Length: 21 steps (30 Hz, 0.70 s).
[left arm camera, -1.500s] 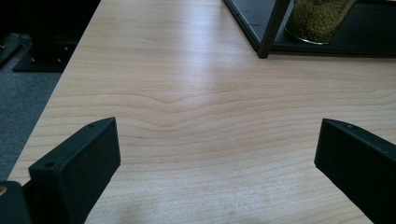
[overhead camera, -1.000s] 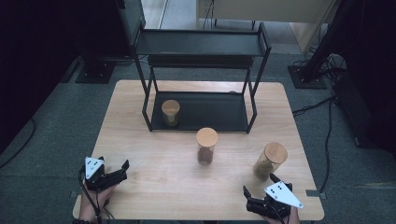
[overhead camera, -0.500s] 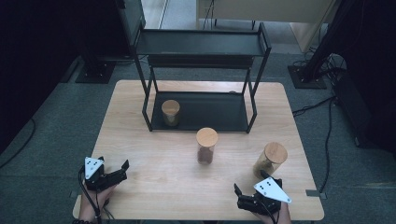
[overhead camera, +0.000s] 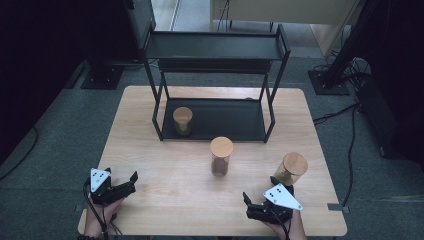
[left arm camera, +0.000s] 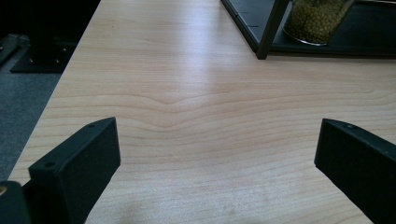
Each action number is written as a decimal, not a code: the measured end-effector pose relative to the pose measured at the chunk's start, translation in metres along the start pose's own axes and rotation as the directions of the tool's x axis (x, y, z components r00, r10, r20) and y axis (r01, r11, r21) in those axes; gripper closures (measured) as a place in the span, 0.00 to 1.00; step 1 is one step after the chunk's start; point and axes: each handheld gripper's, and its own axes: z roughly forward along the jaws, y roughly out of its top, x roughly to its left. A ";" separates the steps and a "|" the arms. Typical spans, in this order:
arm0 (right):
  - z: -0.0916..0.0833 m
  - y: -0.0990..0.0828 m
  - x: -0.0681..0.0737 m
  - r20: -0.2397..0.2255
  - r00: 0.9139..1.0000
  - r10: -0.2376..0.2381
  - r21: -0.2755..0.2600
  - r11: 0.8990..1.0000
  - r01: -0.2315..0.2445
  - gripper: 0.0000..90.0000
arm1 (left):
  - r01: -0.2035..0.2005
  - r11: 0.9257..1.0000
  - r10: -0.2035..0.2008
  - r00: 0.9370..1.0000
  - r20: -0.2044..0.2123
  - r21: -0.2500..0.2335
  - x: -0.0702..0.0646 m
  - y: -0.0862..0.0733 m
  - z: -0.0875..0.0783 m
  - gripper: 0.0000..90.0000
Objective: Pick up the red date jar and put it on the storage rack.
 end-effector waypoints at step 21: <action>0.028 0.017 0.012 -0.044 0.999 -0.006 0.006 1.000 0.006 0.02 | 0.002 1.000 -0.002 1.000 0.003 0.003 0.000 0.000 0.000 0.01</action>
